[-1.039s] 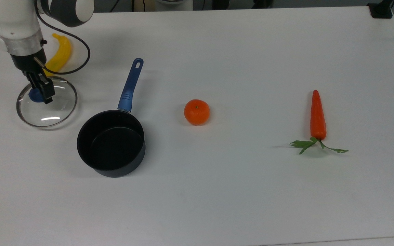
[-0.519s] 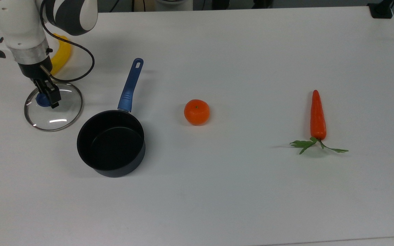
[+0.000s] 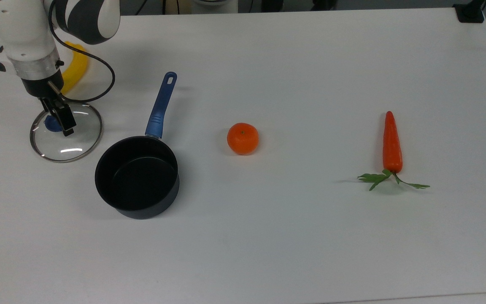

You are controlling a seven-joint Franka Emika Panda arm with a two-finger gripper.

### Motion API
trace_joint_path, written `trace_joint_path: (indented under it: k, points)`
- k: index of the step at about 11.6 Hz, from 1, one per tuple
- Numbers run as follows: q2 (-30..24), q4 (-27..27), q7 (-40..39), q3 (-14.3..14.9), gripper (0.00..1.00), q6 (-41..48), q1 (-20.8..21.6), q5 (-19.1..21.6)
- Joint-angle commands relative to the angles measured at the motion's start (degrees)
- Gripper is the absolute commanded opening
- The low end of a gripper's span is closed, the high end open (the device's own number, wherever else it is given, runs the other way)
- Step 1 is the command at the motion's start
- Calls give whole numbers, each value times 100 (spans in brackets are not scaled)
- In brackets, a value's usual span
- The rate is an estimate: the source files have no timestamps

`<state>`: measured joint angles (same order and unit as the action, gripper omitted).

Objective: Open lid

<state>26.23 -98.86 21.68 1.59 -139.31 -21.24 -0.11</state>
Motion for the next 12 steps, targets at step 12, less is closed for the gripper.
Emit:
trace_joint_path:
  k: [12]
  points:
    - [-2516,368,-894,-62,100,4026,1843,99]
